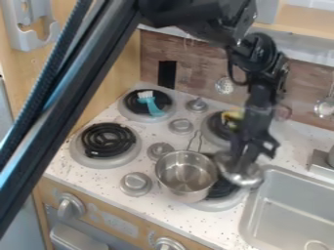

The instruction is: Move the pot lid to the bottom left burner

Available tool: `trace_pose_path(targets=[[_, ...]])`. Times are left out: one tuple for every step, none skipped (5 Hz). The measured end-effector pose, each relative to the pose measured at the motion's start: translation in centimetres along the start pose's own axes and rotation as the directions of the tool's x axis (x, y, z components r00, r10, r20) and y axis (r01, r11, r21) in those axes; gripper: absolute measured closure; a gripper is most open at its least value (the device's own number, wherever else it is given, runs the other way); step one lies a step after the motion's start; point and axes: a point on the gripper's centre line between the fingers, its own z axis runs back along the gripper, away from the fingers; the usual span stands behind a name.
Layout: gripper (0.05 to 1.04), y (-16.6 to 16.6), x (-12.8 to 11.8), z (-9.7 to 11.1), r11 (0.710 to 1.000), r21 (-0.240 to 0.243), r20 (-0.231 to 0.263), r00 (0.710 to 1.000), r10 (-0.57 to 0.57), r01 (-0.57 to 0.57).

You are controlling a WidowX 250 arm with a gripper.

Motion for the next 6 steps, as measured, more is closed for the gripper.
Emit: trace_pose_path(targets=[[0.845, -0.4, 1.2, 1.5, 1.0, 0.013, 0.061, 0.998, -0.004, 0.003], [0.845, 0.6, 1.4, 6.4, 0.999, 0.038, 0.173, 0.984, 0.028, -0.035], [0.846, 3.1, -1.4, 7.6, 0.992, 0.036, 0.19, 0.976, 0.11, -0.118], [0.846, 7.2, -4.4, 8.7, 0.973, 0.033, 0.195, 0.956, 0.22, -0.23], [0.846, 10.7, -8.3, 8.8, 0.942, 0.024, 0.18, 0.928, 0.326, -0.335], [0.846, 14.4, -12.5, 7.2, 0.894, 0.012, 0.139, 0.886, 0.442, -0.448]])
